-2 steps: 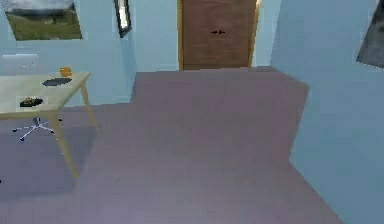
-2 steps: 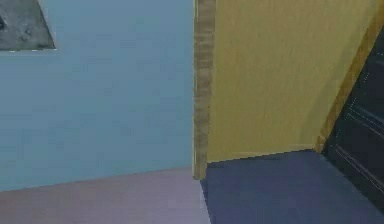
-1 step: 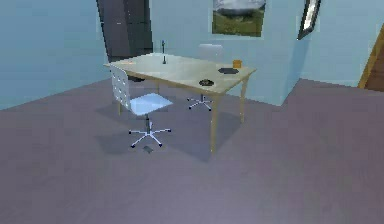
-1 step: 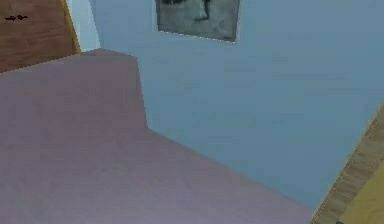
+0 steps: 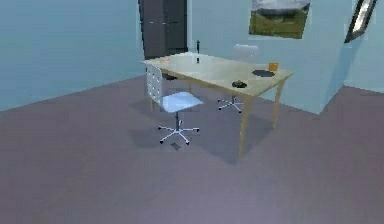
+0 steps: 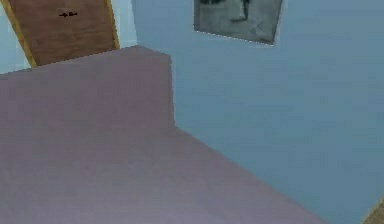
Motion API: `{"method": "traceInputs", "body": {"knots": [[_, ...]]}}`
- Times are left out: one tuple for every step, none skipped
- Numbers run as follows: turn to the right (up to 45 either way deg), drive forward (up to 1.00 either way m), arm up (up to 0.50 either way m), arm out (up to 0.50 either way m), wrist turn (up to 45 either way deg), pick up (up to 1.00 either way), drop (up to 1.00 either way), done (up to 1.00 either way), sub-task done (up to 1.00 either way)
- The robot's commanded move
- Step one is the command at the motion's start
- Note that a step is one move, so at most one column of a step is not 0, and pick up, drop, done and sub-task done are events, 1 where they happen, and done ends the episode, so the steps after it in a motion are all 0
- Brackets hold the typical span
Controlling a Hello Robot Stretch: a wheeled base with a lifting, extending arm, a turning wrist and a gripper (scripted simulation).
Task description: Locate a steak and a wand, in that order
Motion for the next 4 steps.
{"method": "traceInputs", "body": {"knots": [[0.0,0.50,0.00,0.00,0.0,0.00,0.00,0.00,0.00],[-33.0,0.00,0.00,0.00,0.0,0.00,0.00,0.00,0.00],[0.0,1.00,0.00,0.00,0.0,0.00,0.00,0.00,0.00],[-6.0,0.00,0.00,0.00,0.0,0.00,0.00,0.00,0.00]]}}
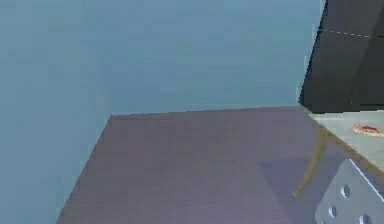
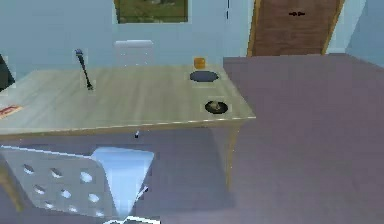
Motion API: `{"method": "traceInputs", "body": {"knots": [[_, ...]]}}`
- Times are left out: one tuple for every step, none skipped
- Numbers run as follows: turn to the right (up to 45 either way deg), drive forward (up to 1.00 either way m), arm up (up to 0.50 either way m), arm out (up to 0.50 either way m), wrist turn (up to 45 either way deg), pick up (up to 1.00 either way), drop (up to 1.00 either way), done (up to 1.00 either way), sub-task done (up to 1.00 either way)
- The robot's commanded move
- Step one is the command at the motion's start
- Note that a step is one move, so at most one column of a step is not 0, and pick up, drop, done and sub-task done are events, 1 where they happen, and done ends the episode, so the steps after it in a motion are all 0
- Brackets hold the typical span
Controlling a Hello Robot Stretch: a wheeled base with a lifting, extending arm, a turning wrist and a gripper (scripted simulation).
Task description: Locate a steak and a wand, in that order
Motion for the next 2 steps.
{"method": "traceInputs", "body": {"knots": [[0.0,0.65,0.00,0.00,0.0,0.00,0.00,0.00,0.00],[45.0,0.00,0.00,0.00,0.0,0.00,0.00,0.00,0.00]]}}
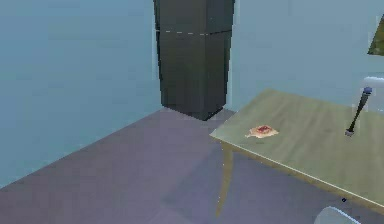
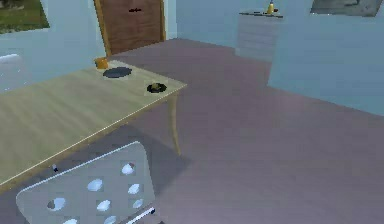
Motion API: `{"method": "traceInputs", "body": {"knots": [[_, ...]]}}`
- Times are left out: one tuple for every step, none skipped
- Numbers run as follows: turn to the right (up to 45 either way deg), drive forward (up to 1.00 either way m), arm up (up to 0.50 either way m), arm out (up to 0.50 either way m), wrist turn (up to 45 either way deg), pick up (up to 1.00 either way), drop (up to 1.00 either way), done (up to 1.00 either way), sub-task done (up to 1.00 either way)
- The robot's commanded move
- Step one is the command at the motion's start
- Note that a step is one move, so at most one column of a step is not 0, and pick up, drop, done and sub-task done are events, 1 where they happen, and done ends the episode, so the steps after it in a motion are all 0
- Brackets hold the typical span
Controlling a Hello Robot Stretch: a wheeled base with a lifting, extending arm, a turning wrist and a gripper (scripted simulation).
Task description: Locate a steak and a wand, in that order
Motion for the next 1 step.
{"method": "traceInputs", "body": {"knots": [[21.0,0.00,0.00,0.00,0.0,0.00,0.00,0.00,0.00]]}}
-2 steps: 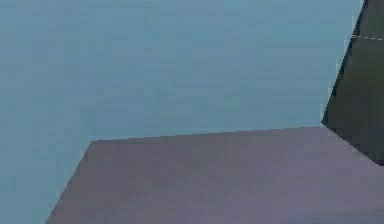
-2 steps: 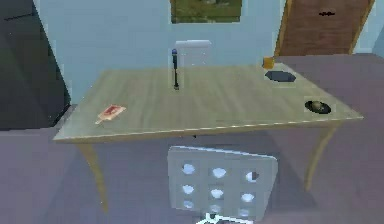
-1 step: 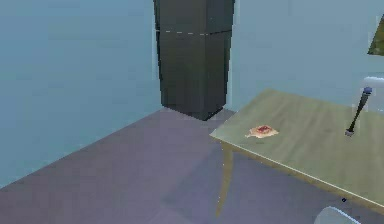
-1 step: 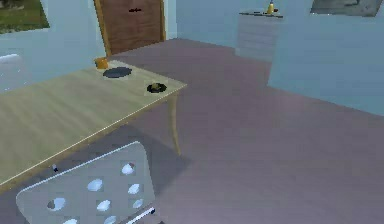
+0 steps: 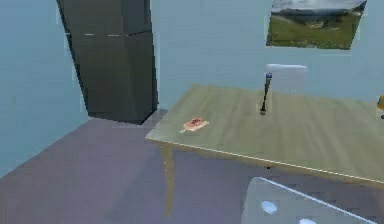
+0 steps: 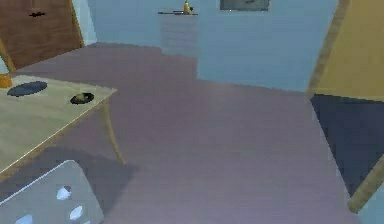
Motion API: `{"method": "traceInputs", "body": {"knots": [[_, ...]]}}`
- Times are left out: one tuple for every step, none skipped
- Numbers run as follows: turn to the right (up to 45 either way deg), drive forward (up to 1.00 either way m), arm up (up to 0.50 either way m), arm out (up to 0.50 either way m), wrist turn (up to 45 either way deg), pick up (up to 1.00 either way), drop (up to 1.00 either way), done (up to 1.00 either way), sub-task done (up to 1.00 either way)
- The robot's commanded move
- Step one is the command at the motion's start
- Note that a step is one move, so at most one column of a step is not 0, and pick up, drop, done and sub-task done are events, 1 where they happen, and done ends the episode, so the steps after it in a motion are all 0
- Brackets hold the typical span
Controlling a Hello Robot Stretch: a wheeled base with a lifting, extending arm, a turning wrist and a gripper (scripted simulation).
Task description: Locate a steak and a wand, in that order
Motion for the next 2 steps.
{"method": "traceInputs", "body": {"knots": [[0.0,0.00,0.00,0.00,0.0,0.00,0.00,0.00,1.00],[45.0,0.00,0.00,0.00,0.0,0.00,0.00,0.00,0.00]]}}
